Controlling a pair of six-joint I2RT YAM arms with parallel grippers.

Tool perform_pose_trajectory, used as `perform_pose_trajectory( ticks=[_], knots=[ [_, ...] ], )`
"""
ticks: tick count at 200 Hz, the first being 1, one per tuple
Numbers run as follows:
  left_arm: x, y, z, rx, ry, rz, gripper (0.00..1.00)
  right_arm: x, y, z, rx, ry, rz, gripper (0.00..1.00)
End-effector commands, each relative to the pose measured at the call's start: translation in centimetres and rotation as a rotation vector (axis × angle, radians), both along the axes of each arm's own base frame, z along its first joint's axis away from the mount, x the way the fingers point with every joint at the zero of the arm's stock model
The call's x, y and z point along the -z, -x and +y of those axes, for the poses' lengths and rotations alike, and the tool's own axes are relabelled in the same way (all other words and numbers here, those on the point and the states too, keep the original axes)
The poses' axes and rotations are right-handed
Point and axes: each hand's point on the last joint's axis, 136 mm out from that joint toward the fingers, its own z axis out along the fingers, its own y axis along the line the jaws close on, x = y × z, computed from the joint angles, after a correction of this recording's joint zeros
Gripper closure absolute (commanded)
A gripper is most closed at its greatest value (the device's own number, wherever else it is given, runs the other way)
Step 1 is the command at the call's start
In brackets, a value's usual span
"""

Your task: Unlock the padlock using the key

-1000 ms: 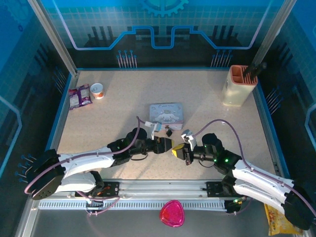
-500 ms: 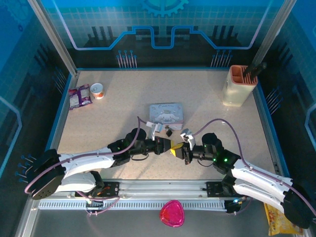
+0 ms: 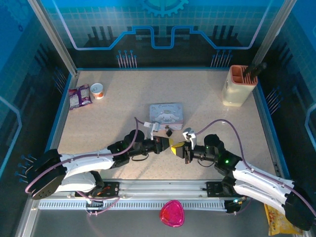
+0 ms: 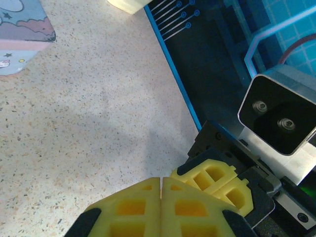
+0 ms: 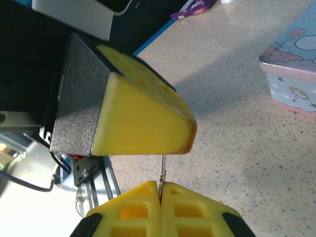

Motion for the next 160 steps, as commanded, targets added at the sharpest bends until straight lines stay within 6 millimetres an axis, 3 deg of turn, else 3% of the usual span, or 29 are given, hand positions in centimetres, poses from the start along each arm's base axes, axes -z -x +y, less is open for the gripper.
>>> perform_pose_trajectory(
  ticks=[1,71,160],
  knots=[
    [1.31,-0.52,0.83,-0.093,0.006,0.072,1.0,-2.94,-0.86,0.09,0.056,-0.133,-0.036,1.0],
    [1.2,-1.08,1.24,-0.201,0.078,0.162,1.0,-3.09,-1.29,-0.31,0.101,-0.176,-0.024,1.0],
    [1.49,-1.28,1.0,-0.287,0.098,0.254,1.0,-3.13,-1.22,-0.4,0.109,-0.221,-0.011,0.77]
  ],
)
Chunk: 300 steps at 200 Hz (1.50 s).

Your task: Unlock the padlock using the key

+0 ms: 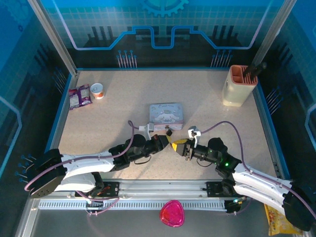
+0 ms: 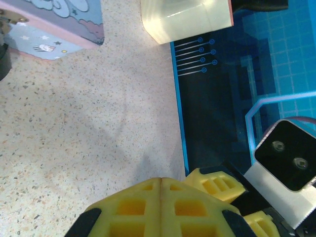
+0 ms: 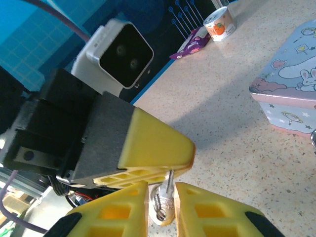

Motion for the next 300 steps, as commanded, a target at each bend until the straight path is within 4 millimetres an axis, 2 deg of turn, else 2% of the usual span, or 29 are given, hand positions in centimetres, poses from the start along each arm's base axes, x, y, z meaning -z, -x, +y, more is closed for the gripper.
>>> perform_pose_trajectory(
  ticks=[1,56,81,104,165,207,234,262,300],
  knots=[
    [0.7,-0.3,0.2,-0.043,-0.015,0.04,1.0,-1.4,0.0,0.0,0.01,-0.052,-0.037,0.76],
    [-0.1,-0.5,0.0,-0.048,0.008,0.008,1.0,-0.8,0.1,0.2,0.003,-0.05,-0.013,0.72],
    [-1.2,-0.8,0.0,-0.053,0.046,-0.056,1.0,-0.7,-0.1,0.1,0.022,-0.078,0.045,0.72],
    [-2.2,-0.9,-0.2,-0.045,0.053,-0.109,1.0,-1.2,-0.5,0.1,0.056,-0.126,0.112,0.71],
    [-4.9,-0.8,-1.0,-0.002,0.099,-0.227,1.0,-2.7,-0.2,0.5,0.047,-0.193,0.125,0.67],
    [-4.7,-0.9,-0.9,-0.015,0.103,-0.224,1.0,-3.7,-0.1,0.7,0.038,-0.24,0.117,0.71],
    [-4.4,-1.0,-0.7,-0.031,0.115,-0.221,1.0,-4.0,-0.6,-0.1,0.087,-0.319,0.15,0.71],
    [-4.7,-1.2,-0.6,-0.053,0.137,-0.236,1.0,-5.1,-0.7,0.1,0.095,-0.369,0.16,0.74],
    [-4.9,-1.4,-0.3,-0.076,0.15,-0.254,1.0,-4.6,-0.7,0.0,0.121,-0.374,0.172,0.76]
  ],
)
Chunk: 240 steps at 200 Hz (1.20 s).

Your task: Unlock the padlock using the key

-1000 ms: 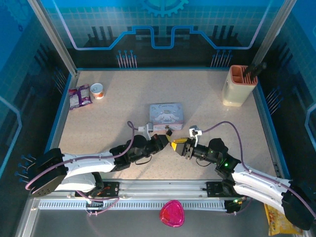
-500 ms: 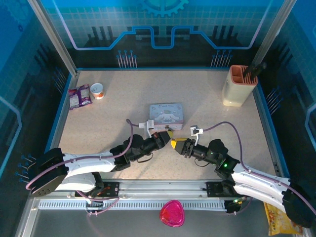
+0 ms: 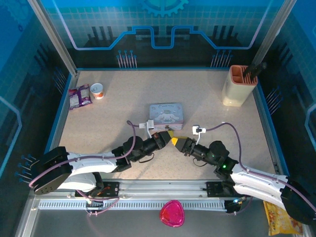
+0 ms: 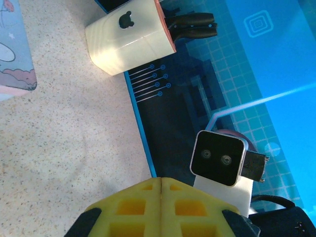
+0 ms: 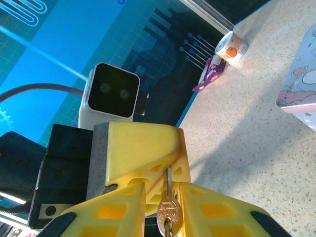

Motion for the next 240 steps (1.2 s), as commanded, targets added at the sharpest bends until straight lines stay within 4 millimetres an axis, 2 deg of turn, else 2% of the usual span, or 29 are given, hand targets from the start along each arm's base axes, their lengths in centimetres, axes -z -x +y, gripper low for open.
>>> perform_pose_trajectory(
  ticks=[1,53,150,187,240],
  knots=[
    [-0.3,-0.4,0.6,-0.046,0.018,-0.033,1.0,-1.6,0.0,-0.3,0.025,-0.078,-0.021,0.76],
    [-1.1,-0.8,1.1,-0.078,0.031,-0.066,1.0,-1.3,0.0,-0.7,0.038,-0.085,-0.008,0.75],
    [-1.0,-0.3,0.2,-0.062,0.049,-0.068,1.0,-3.2,0.2,0.2,-0.006,-0.129,-0.032,0.75],
    [-1.1,-0.3,0.3,-0.067,0.053,-0.076,1.0,-2.7,0.1,0.4,-0.008,-0.13,-0.019,0.8],
    [-1.0,-0.5,1.2,-0.105,0.039,-0.083,1.0,-1.6,0.0,-0.3,0.027,-0.101,0.001,0.76]
  ],
)
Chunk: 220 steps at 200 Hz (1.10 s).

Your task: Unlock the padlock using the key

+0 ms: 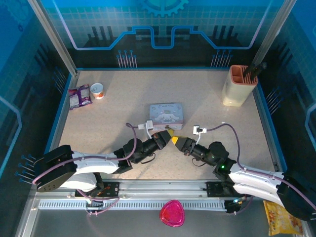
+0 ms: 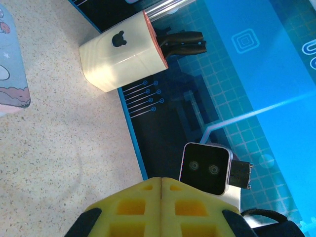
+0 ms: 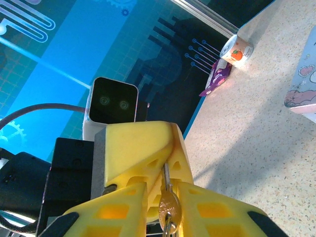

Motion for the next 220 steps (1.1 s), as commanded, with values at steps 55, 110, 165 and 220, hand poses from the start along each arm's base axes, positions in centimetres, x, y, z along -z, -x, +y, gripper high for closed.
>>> perform_pose_trajectory(
  ticks=[55,110,165,220],
  knots=[
    [-1.2,-0.2,1.1,-0.053,0.009,-0.056,1.0,-2.1,0.5,-0.1,0.005,-0.058,-0.035,0.78],
    [-1.2,-0.2,0.9,-0.045,0.008,-0.054,1.0,-2.6,0.4,0.4,-0.01,-0.073,-0.043,0.87],
    [-0.3,-0.3,1.1,-0.053,-0.029,-0.036,0.87,-1.1,-0.2,-0.5,0.053,-0.002,-0.001,1.0],
    [3.8,-0.9,5.0,-0.152,-0.495,0.04,0.45,2.8,-1.0,-4.1,0.147,0.254,0.132,1.0]
  ],
)
